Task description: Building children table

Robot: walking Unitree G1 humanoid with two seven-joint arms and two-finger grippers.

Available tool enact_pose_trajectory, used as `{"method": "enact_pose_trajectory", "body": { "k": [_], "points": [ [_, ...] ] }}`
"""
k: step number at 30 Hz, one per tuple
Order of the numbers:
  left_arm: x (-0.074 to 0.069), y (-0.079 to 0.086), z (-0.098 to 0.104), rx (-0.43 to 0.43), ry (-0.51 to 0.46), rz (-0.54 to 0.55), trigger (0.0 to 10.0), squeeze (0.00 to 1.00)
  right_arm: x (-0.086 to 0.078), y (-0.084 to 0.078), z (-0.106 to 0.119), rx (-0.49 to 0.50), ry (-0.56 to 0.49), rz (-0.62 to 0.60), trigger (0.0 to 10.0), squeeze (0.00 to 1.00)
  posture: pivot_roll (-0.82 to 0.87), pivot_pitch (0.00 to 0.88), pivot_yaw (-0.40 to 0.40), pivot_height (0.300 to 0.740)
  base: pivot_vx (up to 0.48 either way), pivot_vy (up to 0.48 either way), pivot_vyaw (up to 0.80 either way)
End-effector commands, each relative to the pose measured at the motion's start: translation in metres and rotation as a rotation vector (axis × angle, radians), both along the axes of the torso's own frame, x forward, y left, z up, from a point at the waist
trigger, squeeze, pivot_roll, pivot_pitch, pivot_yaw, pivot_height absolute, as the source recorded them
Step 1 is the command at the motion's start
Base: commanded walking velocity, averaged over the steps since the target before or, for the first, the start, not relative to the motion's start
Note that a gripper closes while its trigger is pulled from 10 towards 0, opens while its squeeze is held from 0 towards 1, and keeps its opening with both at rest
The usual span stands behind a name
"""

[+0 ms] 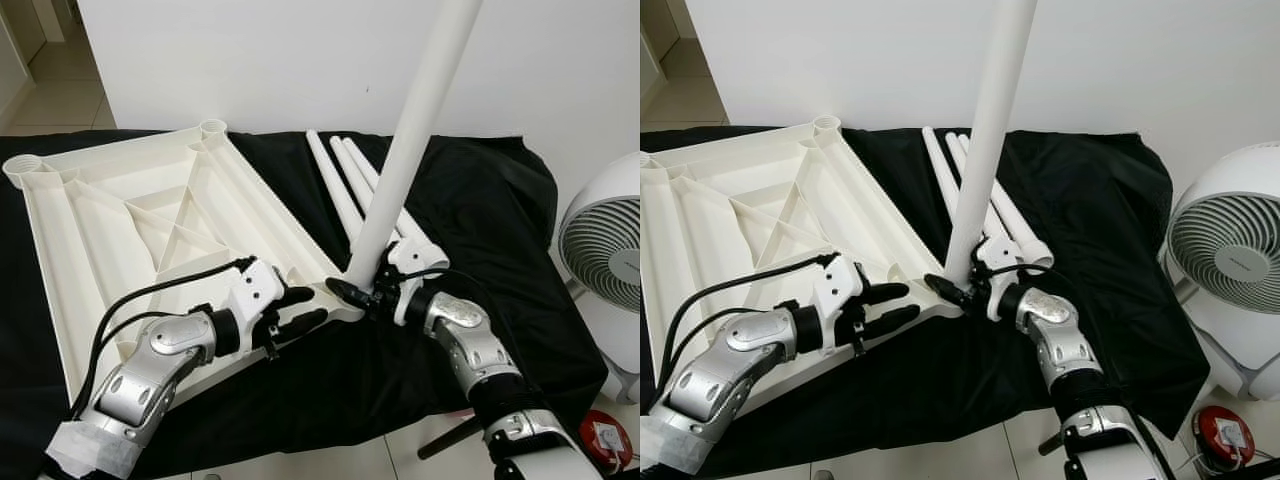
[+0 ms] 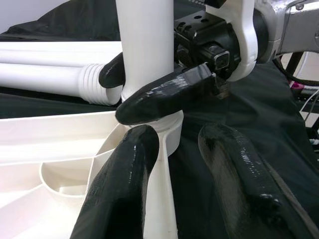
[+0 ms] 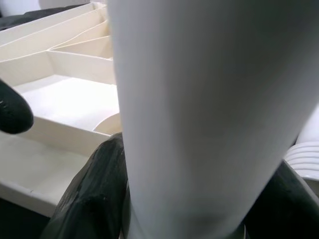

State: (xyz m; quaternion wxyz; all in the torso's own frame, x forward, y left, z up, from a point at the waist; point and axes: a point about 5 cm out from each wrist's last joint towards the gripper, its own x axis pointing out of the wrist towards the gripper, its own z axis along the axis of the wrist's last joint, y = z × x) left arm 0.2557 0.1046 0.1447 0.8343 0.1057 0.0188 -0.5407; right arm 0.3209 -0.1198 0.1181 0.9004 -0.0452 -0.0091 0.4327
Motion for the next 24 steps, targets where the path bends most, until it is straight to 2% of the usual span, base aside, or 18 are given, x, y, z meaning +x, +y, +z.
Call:
{"method": "enact_pose_trajectory", "body": {
  "k": [1,5,10,13,16,19,24],
  "points": [
    [-0.005,-0.001,-0.003,0.014,0.02,-0.067,10.0,0.0,0.0,-0.002,0.0,0.039,-0.005,-0.056,10.0,0.0,0.02,0.0,-0.074,0.74,0.0,0.0,0.0],
    [-0.006,-0.001,-0.003,0.015,0.022,-0.065,10.0,0.0,-0.001,-0.002,-0.001,0.055,-0.012,-0.146,10.0,0.0,0.02,0.0,-0.077,0.74,0.0,0.0,0.0],
    [-0.006,0.0,-0.003,0.016,0.022,-0.062,10.0,0.0,-0.002,0.0,0.0,0.054,-0.025,-0.197,10.0,0.0,0.02,0.0,-0.077,0.74,0.0,0.0,0.0],
    [-0.004,0.0,-0.003,0.018,0.019,-0.061,10.0,0.0,-0.012,0.012,0.002,0.105,-0.044,-0.306,10.0,0.0,0.01,0.0,-0.073,0.74,0.0,0.0,0.0],
    [-0.004,0.0,-0.003,0.019,0.019,-0.06,10.0,0.0,-0.013,0.013,0.003,0.111,-0.053,-0.352,10.0,0.0,0.01,0.0,-0.073,0.74,0.0,0.0,0.0],
    [-0.003,0.001,-0.002,0.023,0.016,-0.059,10.0,0.0,-0.017,0.022,-0.002,0.16,-0.013,-0.465,10.0,0.0,0.02,0.0,-0.07,0.74,0.0,0.0,0.0],
    [-0.003,0.0,-0.003,0.023,0.016,-0.059,10.0,0.0,-0.022,0.034,-0.004,0.198,0.017,-0.528,10.0,0.0,0.02,0.0,-0.068,0.74,0.0,0.0,0.0]
  ]
}}
